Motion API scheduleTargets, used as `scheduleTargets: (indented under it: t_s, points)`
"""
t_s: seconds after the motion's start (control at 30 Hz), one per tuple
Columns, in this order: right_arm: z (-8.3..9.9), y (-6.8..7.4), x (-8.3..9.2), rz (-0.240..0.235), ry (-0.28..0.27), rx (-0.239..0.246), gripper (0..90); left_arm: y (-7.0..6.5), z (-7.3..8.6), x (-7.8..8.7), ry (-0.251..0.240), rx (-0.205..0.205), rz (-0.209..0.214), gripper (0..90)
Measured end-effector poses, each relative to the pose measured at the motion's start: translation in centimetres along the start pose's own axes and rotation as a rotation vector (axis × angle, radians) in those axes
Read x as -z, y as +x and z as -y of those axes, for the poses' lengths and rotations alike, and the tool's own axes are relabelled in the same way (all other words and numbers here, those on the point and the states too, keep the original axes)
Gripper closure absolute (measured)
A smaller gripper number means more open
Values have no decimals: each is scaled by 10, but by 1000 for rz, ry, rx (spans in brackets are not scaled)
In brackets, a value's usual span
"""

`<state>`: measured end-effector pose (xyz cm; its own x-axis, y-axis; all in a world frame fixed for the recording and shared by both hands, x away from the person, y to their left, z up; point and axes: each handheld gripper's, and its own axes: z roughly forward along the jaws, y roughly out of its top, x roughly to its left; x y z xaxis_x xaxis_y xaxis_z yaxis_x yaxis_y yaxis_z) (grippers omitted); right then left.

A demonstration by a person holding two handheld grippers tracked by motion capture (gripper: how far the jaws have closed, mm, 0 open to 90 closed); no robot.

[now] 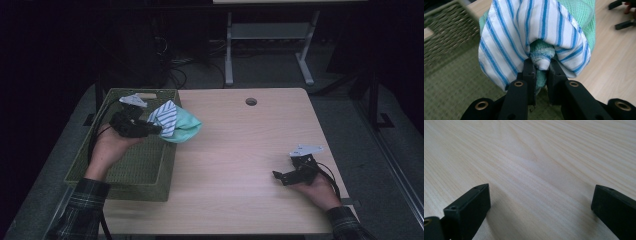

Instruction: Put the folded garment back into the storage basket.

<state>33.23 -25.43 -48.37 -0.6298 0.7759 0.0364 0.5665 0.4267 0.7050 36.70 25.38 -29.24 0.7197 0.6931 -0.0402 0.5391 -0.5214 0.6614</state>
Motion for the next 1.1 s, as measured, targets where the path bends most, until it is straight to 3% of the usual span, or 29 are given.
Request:
scheduleTargets:
  t_s: [0.47,0.87,1.1]
  points:
    - [0,0,0,-6,2,3,17,23,29,23,18,67,-100,790]
    - [0,-1,0,-6,2,5,17,42,56,27,26,141,-153,789]
    - [0,-1,0,-5,2,5,17,51,70,21,51,176,-182,789]
